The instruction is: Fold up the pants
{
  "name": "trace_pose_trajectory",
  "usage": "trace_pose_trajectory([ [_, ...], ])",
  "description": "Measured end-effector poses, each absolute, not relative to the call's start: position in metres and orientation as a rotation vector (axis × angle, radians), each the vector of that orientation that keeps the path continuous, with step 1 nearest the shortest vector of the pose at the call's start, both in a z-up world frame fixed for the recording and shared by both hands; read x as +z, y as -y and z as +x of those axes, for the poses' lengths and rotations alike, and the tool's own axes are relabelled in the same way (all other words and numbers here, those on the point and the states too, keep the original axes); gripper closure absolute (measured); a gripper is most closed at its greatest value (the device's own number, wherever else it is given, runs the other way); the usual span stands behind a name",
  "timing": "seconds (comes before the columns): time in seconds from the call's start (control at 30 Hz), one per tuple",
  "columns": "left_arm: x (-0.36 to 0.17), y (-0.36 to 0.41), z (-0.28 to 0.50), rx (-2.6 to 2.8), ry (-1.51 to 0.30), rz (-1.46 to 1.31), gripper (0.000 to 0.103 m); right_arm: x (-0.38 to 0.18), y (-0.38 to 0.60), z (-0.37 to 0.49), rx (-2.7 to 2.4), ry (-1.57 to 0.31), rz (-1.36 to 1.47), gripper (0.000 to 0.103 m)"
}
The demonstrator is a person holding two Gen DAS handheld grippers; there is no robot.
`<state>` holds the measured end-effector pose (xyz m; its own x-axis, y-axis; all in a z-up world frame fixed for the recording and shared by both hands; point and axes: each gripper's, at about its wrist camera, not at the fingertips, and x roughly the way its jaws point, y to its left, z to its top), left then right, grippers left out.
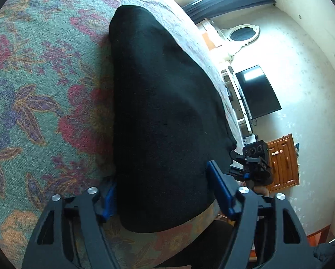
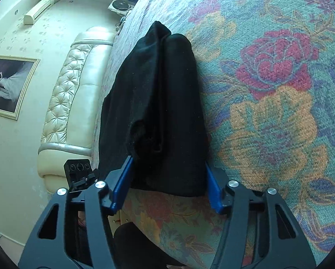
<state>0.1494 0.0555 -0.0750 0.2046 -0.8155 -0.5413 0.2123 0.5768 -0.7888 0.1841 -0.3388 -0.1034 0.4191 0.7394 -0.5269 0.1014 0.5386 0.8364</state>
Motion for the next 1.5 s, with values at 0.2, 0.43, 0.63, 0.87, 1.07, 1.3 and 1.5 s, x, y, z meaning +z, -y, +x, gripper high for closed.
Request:
trace_pose_trajectory([
  [0.2, -0.066, -0.06, 0.151, -0.783, -1.15, -0.618, 0.054, -0.098, 0.345, 0.17, 0.522, -1.03, 0.981, 0.076],
  [0.43, -0.069, -0.061, 0.15, -0.806, -1.129, -0.604, 0.052, -0.121, 0.357, 0.161, 0.535, -1.039, 1.02, 0.079],
  [0.63, -0.05, -0.078, 0.161, -0.791, -1.056, -0.513, 0.02, -0.101, 0.385, 0.174, 0.577, -0.975, 1.04, 0.027],
  [0.87, -0.058, -0.082, 0.228, -0.764, -1.068, -0.549, 0.018, -0.096, 0.393, 0.245, 0.544, -1.022, 0.977, 0.017],
  [1.07, -0.061, -0.05, 0.277, -0.77, -1.099, -0.519, 0.017, -0.107, 0.391, 0.296, 0.61, -1.036, 1.055, 0.016],
  [1.3, -0.067, -0.038, 0.308, -0.769, -1.106, -0.586, 0.016, -0.114, 0.392, 0.311, 0.616, -1.104, 0.991, 0.055],
  [1.5, -0.07, -0.036, 0.308, -0.756, -1.116, -0.473, 0.049, -0.12, 0.399, 0.299, 0.625, -1.075, 1.011, 0.074],
])
